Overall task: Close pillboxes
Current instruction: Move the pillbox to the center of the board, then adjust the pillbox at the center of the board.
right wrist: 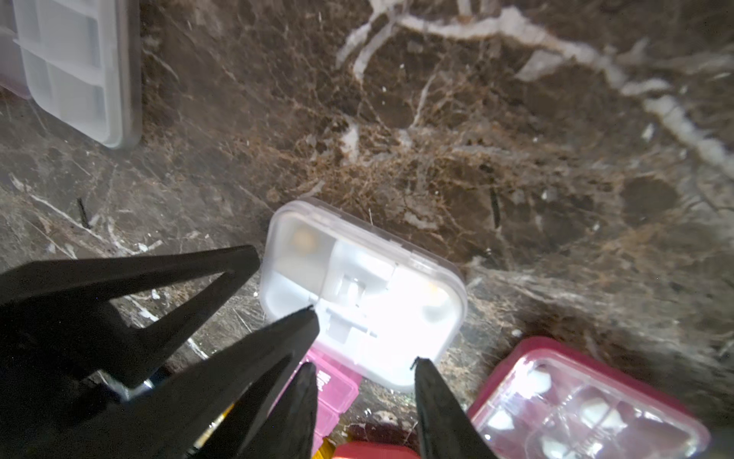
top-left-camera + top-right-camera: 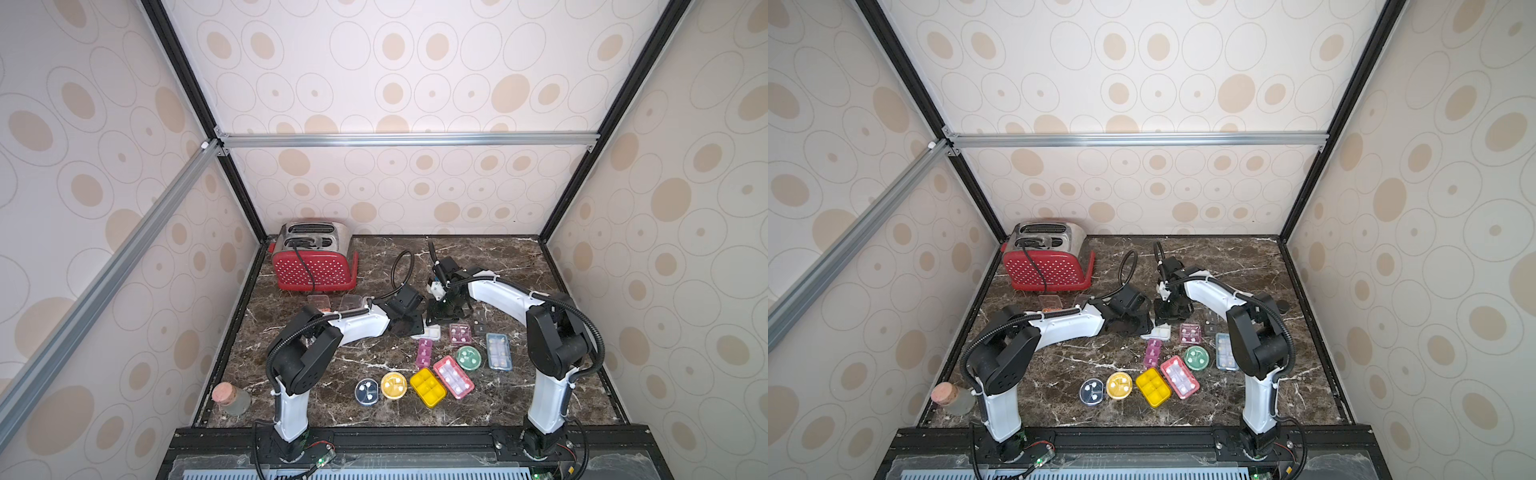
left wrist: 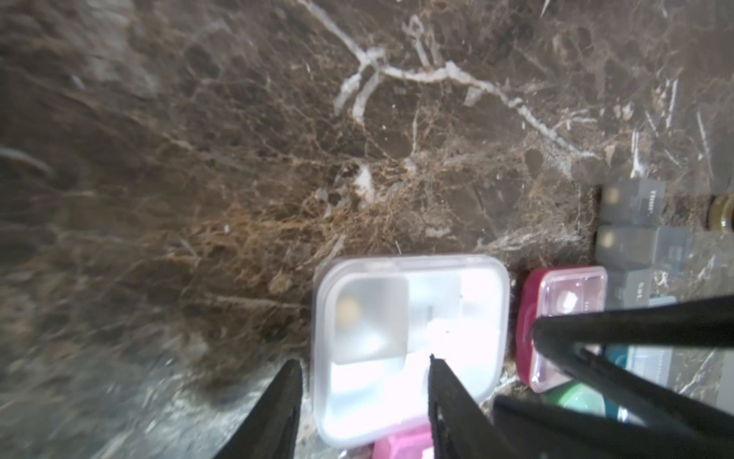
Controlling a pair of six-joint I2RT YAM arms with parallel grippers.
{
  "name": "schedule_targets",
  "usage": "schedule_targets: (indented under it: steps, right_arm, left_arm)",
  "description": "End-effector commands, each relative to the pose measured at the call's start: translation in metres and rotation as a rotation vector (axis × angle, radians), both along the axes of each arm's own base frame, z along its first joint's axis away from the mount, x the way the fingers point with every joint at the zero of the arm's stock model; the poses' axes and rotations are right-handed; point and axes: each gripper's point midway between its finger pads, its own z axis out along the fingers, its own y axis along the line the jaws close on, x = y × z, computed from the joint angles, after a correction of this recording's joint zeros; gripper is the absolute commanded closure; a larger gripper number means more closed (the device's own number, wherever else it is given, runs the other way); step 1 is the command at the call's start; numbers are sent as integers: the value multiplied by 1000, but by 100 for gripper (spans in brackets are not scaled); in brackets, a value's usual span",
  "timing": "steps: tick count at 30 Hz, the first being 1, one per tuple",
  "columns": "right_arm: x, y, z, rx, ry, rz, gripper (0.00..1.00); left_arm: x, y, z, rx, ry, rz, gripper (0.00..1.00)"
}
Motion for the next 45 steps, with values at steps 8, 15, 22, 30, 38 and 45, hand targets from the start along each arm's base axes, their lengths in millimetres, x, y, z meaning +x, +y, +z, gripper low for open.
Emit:
schedule_targets:
  steps: [8, 15, 22, 30, 38, 45]
  right_arm:
    - [10, 37, 32, 74, -97, 35, 50]
    - [44, 93, 37, 198, -148, 130, 60]
    - [94, 151, 32, 290, -175, 157, 67]
    - [121, 180, 16, 316, -165, 204, 52]
    - [119, 189, -8, 358, -117, 202, 40]
    - [120, 194, -22, 368, -110, 206, 39]
  left_arm:
    - [-10, 76, 65, 131, -117, 63, 36]
    - [-24, 137, 56, 152, -101, 195, 40]
    - [-21, 154, 20, 48, -50, 295, 51]
    - [-17, 161, 0, -66, -22, 351, 49]
    - [-20, 170, -6, -52, -14, 371, 44]
    - [-25, 179, -6, 13, -8, 354, 44]
